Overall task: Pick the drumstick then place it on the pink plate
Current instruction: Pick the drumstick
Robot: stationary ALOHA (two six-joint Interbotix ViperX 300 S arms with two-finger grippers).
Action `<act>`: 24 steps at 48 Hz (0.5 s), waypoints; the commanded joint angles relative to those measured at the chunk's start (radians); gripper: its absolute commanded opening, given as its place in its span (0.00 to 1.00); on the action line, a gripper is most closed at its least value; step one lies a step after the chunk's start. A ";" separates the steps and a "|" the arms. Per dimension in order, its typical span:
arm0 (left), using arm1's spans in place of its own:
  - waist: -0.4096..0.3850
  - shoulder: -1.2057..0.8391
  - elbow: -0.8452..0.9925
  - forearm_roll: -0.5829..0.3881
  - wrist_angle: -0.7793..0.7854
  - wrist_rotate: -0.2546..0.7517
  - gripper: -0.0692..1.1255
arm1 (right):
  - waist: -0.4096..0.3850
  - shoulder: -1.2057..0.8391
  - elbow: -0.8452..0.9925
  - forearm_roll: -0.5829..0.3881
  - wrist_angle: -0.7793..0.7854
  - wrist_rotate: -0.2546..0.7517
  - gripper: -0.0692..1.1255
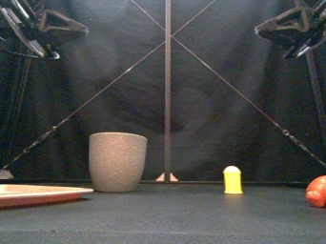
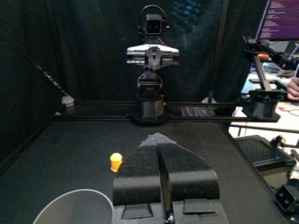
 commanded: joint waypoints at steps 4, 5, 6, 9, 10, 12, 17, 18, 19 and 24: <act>0.005 0.014 -0.021 0.005 0.055 0.006 0.15 | -0.003 0.043 0.002 -0.006 0.034 0.002 0.11; 0.006 0.014 -0.021 0.005 0.057 0.006 0.15 | -0.002 0.049 0.000 -0.006 0.048 0.002 0.11; 0.006 0.014 -0.021 0.006 0.058 0.006 0.15 | -0.002 0.055 -0.003 -0.006 0.064 0.002 0.11; 0.008 0.014 -0.021 0.006 0.060 0.008 0.15 | 0.000 0.077 -0.014 -0.003 0.120 0.005 0.11; 0.008 0.014 -0.021 0.006 0.060 0.008 0.15 | 0.002 0.084 -0.018 -0.002 0.138 0.005 0.11; 0.012 0.014 -0.021 0.011 0.060 0.008 0.15 | 0.005 0.098 -0.026 0.000 0.179 0.006 0.11; 0.023 0.014 -0.023 0.018 0.060 0.008 0.15 | 0.025 0.143 -0.051 0.000 0.305 0.006 0.12; 0.025 0.014 -0.023 0.018 0.060 0.008 0.15 | 0.028 0.150 -0.057 0.000 0.330 0.005 0.13; 0.025 0.014 -0.021 0.018 0.060 0.006 0.15 | 0.032 0.158 -0.060 0.000 0.353 0.005 0.13; 0.026 0.014 -0.020 0.017 0.058 0.006 0.15 | 0.060 0.192 -0.081 -0.005 0.466 0.005 0.20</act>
